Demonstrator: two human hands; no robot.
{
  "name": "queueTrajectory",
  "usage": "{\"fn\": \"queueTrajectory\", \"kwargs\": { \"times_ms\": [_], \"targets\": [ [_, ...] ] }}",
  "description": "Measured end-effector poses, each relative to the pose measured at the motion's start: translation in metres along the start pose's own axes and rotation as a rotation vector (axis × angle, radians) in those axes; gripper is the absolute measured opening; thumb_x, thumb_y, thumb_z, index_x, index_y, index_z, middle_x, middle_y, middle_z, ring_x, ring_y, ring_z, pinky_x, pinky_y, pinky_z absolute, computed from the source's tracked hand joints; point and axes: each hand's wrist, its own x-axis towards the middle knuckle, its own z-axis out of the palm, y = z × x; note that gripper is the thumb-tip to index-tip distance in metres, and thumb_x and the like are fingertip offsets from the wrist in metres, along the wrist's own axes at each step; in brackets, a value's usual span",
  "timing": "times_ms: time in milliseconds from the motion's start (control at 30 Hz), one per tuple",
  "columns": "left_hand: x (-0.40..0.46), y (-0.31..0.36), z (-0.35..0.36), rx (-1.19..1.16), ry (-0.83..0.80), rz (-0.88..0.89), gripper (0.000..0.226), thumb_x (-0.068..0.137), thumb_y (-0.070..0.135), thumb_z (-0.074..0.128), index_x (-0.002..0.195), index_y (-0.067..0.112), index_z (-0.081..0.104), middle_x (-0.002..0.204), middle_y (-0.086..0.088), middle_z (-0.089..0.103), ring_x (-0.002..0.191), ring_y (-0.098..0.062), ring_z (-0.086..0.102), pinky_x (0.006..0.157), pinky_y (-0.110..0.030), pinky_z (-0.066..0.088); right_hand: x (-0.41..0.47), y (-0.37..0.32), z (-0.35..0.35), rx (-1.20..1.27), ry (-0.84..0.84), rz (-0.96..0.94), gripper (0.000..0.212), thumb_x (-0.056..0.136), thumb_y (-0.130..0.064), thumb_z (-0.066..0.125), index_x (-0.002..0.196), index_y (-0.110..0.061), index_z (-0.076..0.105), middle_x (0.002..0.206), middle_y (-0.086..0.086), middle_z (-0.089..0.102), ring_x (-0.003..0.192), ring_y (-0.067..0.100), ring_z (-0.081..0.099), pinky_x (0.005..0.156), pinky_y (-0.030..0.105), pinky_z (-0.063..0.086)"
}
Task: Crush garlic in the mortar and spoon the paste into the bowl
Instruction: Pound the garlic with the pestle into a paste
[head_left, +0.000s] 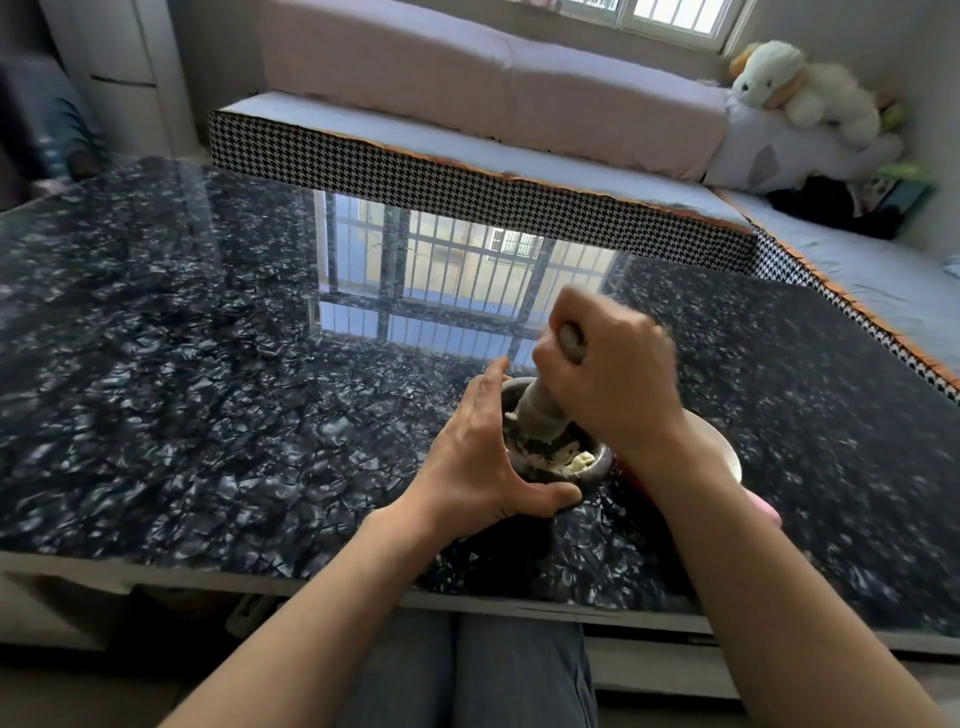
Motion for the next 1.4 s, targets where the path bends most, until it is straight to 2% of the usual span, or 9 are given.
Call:
{"fn": "queueTrajectory", "kwargs": {
  "times_ms": [133,300,500,667,867,1033,1133,1300,1400],
  "targets": [
    [0.0,0.0,0.001,0.0,-0.008,0.002,0.129,0.045,0.058,0.075,0.146,0.013,0.008,0.147,0.002,0.027,0.135,-0.007,0.022,0.105,-0.014,0.018,-0.009,0.0,0.016,-0.042,-0.236,-0.042,0.018,0.078,-0.024,0.054,0.068,-0.019,0.04,0.059,-0.005,0.047,0.052,0.023,0.042,0.053,0.027,0.026],
    [0.004,-0.004,-0.007,-0.025,-0.085,0.012,0.126,0.05,0.042,0.084,0.146,0.018,0.007,0.146,-0.001,0.031,0.132,-0.009,0.029,0.11,-0.026,0.027,0.003,0.011,-0.004,0.016,-0.019,0.063,0.011,0.076,-0.019,0.057,0.069,-0.014,0.05,0.054,-0.007,0.042,0.049,0.018,0.042,0.047,0.022,0.028],
    [0.021,-0.005,-0.033,-0.006,-0.307,0.076,0.112,0.045,0.05,0.081,0.138,0.031,0.022,0.138,0.004,0.038,0.129,-0.01,0.036,0.109,-0.038,0.033,-0.01,0.01,0.011,0.003,-0.223,0.009,0.013,0.079,-0.022,0.059,0.073,-0.015,0.05,0.063,-0.003,0.052,0.057,0.023,0.044,0.056,0.029,0.03],
    [0.022,-0.009,-0.053,0.012,-0.391,0.044,0.114,0.06,0.027,0.084,0.146,0.021,0.009,0.132,0.01,0.04,0.121,-0.002,0.043,0.103,-0.012,0.031,0.007,0.019,-0.015,0.222,-0.1,0.149,0.013,0.076,-0.015,0.06,0.068,-0.017,0.051,0.056,0.0,0.049,0.056,0.021,0.048,0.056,0.033,0.041],
    [-0.001,0.002,-0.011,-0.008,-0.122,0.026,0.132,0.045,0.048,0.083,0.146,0.024,0.001,0.144,0.006,0.03,0.13,-0.002,0.029,0.109,-0.024,0.027,-0.008,0.0,0.008,0.094,-0.351,0.036,0.022,0.077,-0.023,0.059,0.066,-0.023,0.04,0.055,-0.006,0.043,0.058,0.023,0.044,0.055,0.032,0.037],
    [-0.004,0.0,-0.008,-0.008,-0.055,0.029,0.136,0.046,0.04,0.087,0.144,0.029,-0.006,0.147,-0.002,0.031,0.132,-0.011,0.031,0.108,-0.027,0.026,0.005,0.017,-0.01,0.182,-0.149,0.103,0.013,0.076,-0.017,0.06,0.067,-0.017,0.05,0.055,0.0,0.049,0.052,0.019,0.047,0.053,0.028,0.036],
    [-0.006,-0.001,-0.007,-0.013,-0.067,0.043,0.134,0.046,0.042,0.086,0.144,0.028,-0.004,0.137,0.001,0.042,0.126,-0.014,0.041,0.105,-0.033,0.035,-0.011,-0.002,-0.004,0.112,-0.203,-0.043,0.02,0.071,-0.02,0.055,0.065,-0.029,0.038,0.047,-0.015,0.035,0.041,0.009,0.036,0.045,0.019,0.025],
    [-0.021,0.003,-0.004,0.027,0.021,0.071,0.135,0.044,0.04,0.087,0.144,0.024,-0.002,0.131,0.012,0.037,0.119,-0.003,0.036,0.096,-0.013,0.027,-0.009,0.005,-0.012,0.062,-0.149,-0.013,0.012,0.075,-0.02,0.056,0.066,-0.017,0.047,0.05,-0.012,0.037,0.045,0.014,0.039,0.048,0.022,0.026],
    [-0.029,0.005,-0.001,0.047,0.046,0.094,0.135,0.043,0.042,0.088,0.144,0.026,-0.001,0.136,0.004,0.038,0.122,-0.009,0.038,0.099,-0.025,0.031,-0.009,0.004,-0.03,0.078,-0.014,-0.001,0.01,0.075,-0.02,0.054,0.067,-0.016,0.049,0.052,-0.007,0.042,0.044,0.009,0.038,0.048,0.019,0.03]
  ]
}}
